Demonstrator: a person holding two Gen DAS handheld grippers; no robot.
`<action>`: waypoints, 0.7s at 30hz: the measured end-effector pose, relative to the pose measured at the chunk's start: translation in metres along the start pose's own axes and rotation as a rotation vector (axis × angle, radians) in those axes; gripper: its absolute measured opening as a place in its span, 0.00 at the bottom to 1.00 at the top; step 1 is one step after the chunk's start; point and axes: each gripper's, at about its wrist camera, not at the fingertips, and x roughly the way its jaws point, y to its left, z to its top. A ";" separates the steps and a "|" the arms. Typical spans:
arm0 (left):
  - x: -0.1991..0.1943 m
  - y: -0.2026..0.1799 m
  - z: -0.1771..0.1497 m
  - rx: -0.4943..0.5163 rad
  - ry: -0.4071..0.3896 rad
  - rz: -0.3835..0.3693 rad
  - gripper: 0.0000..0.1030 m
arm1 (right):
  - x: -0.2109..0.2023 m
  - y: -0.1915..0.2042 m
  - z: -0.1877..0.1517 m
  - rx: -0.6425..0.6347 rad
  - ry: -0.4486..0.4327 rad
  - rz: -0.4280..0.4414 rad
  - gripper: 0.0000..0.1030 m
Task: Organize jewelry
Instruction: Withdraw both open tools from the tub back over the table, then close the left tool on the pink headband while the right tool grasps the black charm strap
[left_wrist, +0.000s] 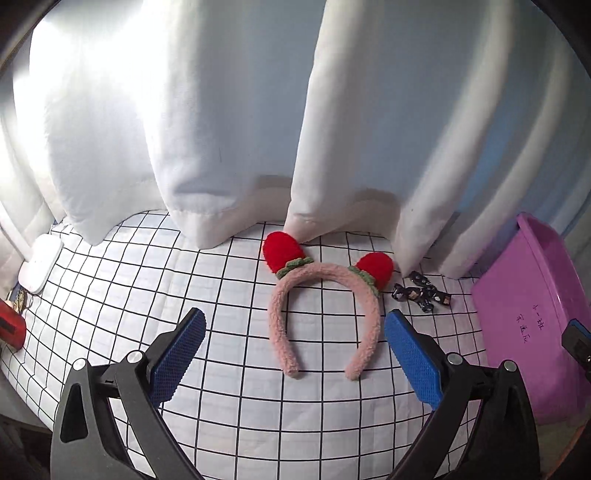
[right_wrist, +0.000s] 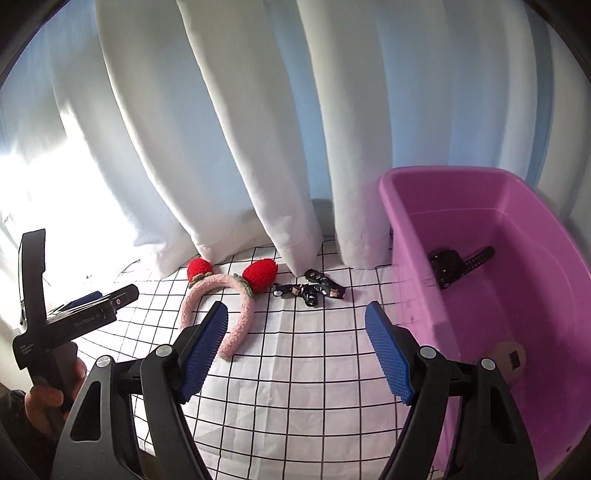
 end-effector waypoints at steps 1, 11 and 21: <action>0.007 0.006 -0.001 -0.005 0.010 0.007 0.93 | 0.008 0.002 -0.001 0.002 0.013 -0.001 0.71; 0.085 0.015 -0.011 0.022 0.097 0.046 0.93 | 0.087 -0.003 -0.011 0.050 0.110 -0.036 0.71; 0.142 0.015 -0.007 0.038 0.143 0.064 0.93 | 0.163 -0.022 -0.004 0.086 0.166 -0.076 0.71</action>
